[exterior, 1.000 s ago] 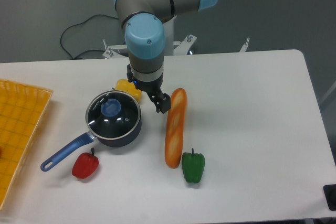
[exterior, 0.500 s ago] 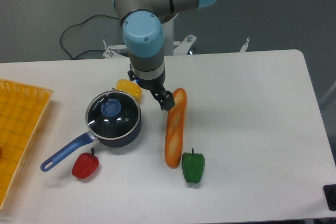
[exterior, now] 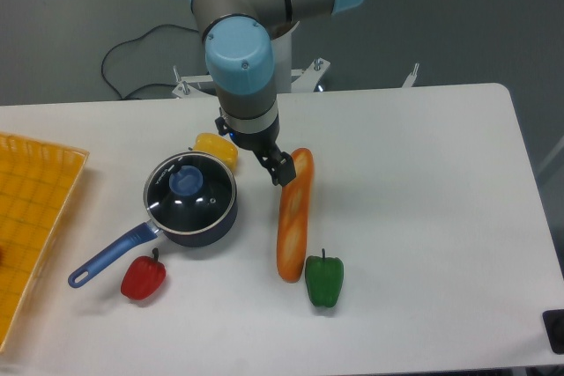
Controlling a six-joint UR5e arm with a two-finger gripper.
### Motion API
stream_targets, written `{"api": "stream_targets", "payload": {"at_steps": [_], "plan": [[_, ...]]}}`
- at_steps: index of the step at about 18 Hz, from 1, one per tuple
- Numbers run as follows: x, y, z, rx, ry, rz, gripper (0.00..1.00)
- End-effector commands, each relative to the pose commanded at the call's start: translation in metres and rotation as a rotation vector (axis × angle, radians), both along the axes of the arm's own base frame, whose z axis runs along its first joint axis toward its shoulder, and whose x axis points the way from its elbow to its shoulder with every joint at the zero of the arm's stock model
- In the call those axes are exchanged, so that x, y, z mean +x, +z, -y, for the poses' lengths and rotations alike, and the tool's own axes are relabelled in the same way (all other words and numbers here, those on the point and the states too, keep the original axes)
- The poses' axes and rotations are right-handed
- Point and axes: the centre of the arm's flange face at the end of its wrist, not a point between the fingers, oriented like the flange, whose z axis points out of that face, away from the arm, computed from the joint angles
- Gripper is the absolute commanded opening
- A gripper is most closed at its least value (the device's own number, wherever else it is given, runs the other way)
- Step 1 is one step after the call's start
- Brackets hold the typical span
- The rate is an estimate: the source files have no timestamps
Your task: Open the lid
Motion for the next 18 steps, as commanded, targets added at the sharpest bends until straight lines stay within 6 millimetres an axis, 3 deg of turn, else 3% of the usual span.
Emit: {"api": "stream_targets", "payload": {"at_steps": [9,18], "plan": [[0.011,-0.003,-0.011,0.006,-0.023,-0.003,1.0],[0.014,-0.01,-0.01,-0.004,-0.023,0.004,1.0]]}}
